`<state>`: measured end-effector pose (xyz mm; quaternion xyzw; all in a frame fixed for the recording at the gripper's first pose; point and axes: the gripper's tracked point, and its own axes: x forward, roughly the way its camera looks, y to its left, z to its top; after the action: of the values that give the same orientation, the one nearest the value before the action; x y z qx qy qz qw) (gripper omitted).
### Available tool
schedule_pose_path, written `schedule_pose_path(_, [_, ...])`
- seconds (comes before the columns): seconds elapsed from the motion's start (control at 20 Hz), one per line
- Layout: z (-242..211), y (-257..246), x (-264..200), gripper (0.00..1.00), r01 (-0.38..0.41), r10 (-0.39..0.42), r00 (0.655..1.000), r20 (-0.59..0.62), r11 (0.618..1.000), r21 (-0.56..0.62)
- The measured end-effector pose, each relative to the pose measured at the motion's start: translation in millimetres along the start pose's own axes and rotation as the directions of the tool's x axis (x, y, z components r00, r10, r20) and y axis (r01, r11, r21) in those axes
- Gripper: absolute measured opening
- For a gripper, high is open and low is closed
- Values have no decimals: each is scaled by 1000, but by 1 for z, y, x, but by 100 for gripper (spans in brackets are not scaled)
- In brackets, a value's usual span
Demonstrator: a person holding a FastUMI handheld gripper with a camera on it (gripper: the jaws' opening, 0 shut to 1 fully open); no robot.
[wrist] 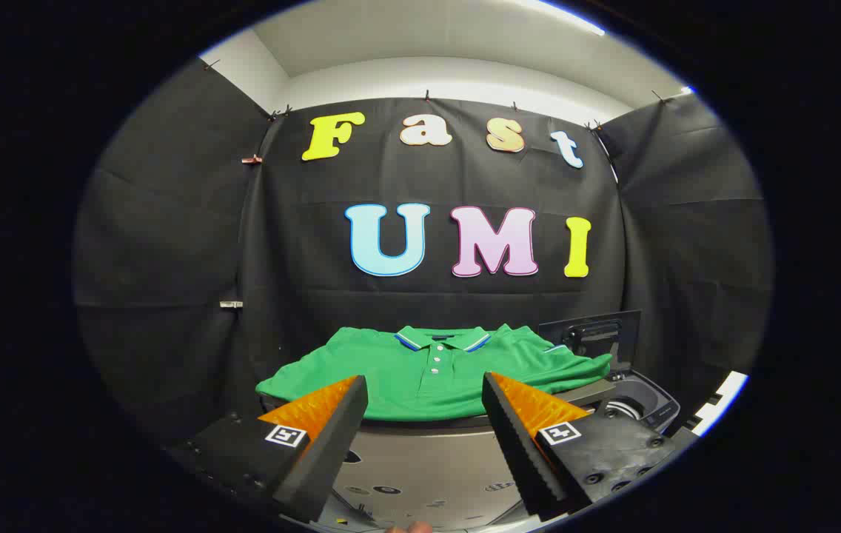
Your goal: Put the clothes into the washing machine and then close the washing machine lid.
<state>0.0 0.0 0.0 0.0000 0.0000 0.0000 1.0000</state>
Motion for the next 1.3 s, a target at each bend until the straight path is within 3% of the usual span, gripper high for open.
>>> schedule_pose_path(1.3, [3, -16, -8, 98, 7, -7, 1000, -10, 1000, 11])
